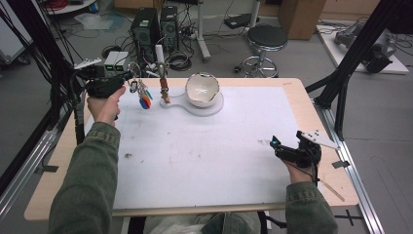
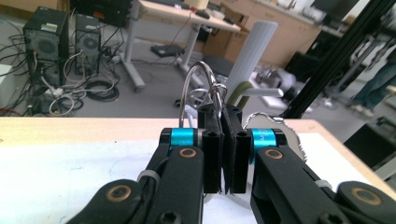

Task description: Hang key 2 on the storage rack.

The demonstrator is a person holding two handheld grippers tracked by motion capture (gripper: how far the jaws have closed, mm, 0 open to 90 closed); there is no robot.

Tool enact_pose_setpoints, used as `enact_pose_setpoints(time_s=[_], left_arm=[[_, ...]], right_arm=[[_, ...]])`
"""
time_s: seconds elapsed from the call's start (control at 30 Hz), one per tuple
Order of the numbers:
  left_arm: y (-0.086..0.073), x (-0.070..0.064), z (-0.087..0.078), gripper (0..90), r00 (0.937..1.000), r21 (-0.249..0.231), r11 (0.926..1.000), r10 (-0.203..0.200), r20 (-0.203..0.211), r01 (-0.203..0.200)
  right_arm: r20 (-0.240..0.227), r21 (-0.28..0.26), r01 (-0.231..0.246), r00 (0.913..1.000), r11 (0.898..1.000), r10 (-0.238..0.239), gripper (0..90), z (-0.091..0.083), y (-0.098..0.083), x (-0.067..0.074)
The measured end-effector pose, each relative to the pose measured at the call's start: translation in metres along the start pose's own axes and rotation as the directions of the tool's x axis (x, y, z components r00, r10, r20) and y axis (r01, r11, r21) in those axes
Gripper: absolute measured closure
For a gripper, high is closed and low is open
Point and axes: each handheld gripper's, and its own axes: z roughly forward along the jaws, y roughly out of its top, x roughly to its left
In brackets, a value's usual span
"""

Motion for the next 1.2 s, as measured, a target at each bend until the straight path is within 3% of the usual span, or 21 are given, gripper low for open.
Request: enact_pose_setpoints(time_s=[0.17, 0.37, 0.53, 0.97, 1.2], left_arm=[[-0.001, -0.006, 0.017, 87.0, 0.9998, 0.024, 0.9996, 0.014, -0.012, -0.013], [-0.002, -0.009, 0.025, 87.0, 0.9999, 0.031, 0.9995, 0.005, -0.011, -0.004], [-0.002, -0.009, 0.026, 87.0, 0.9999, 0.027, 0.9996, 0.01, -0.011, -0.01], [0.0, -0.004, 0.021, 87.1, 0.9944, 0.044, 0.9989, 0.021, -0.103, -0.016], [-0.001, 0.001, 0.025, 87.0, 0.9946, 0.041, 0.9992, 0.007, -0.103, -0.003]], right_arm=[[0.01, -0.024, 0.023, 0.9997, 0.999, -0.022, 1.9, -0.003, 0.0, 0.003], [0.011, -0.022, 0.01, 0.9999, 1.0, -0.01, 1.9, -0.003, -0.001, 0.001], [0.015, -0.028, 0.007, 0.9999, 1.0, -0.006, 1.9, -0.004, 0.0, 0.0], [0.017, -0.027, 0.001, 0.9999, 1.0, 0.0, 2.0, -0.005, -0.001, -0.001], [0.016, -0.027, 0.0, 0.9999, 1.0, 0.001, 2.0, -0.004, -0.001, -0.001]])
